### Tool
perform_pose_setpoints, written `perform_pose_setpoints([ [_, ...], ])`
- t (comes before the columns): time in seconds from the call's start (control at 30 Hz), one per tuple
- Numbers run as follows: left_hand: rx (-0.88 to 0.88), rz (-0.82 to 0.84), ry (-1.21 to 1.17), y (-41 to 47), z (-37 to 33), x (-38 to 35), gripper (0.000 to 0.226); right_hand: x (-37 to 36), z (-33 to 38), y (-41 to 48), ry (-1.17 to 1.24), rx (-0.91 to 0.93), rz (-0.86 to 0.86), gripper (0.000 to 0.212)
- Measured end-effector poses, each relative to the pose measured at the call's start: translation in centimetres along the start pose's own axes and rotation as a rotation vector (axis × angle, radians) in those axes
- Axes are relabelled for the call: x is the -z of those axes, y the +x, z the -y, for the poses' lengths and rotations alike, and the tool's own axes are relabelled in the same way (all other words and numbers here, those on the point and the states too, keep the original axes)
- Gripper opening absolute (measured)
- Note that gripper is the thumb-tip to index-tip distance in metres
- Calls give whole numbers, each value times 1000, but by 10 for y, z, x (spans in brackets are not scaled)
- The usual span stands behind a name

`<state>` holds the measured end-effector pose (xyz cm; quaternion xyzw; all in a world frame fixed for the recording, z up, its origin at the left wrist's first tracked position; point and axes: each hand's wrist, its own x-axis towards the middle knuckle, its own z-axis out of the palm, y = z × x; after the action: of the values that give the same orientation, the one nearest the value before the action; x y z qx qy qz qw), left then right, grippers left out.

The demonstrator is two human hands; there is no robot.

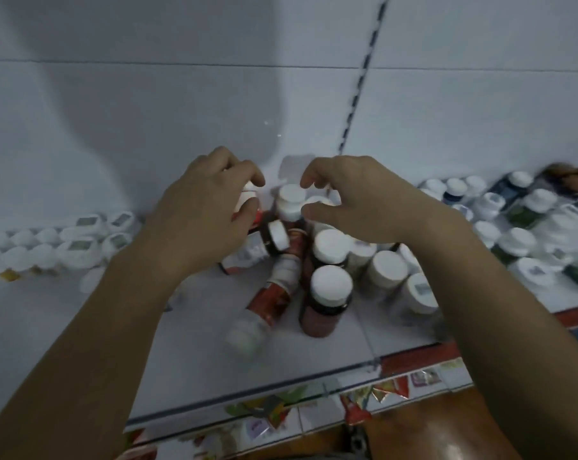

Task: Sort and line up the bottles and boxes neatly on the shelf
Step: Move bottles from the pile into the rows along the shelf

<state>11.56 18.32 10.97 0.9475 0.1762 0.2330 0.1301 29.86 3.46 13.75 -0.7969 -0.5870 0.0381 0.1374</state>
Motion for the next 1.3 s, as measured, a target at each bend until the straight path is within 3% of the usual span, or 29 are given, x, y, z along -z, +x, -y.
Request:
perform_pose_setpoints([
  [0.17, -112, 143, -7, 62, -100, -74, 27, 40, -121, -76, -2, -119, -54, 30],
  [0.43, -145, 389, 64, 133, -235, -177, 33, 69, -300, -165, 10, -329, -75, 21],
  [0.67, -217, 515, 137, 171, -298, -227, 46, 64, -359, -179, 86, -299, 0, 24],
  [0.83, -161, 660, 297, 174, -297, -250, 41, 67, -381, -181, 149, -291, -94, 22],
  [0.97, -100, 643, 218, 174, -285, -241, 39, 59, -388, -170, 186, -266, -91, 22],
  [1.13, 108, 337, -136, 162, -268, -222, 18, 39, -389, -127, 205, -207, -95, 30],
  [1.3, 245, 177, -176, 148, -257, -212, 26, 18, -391, -89, 239, -205, 34, 49],
])
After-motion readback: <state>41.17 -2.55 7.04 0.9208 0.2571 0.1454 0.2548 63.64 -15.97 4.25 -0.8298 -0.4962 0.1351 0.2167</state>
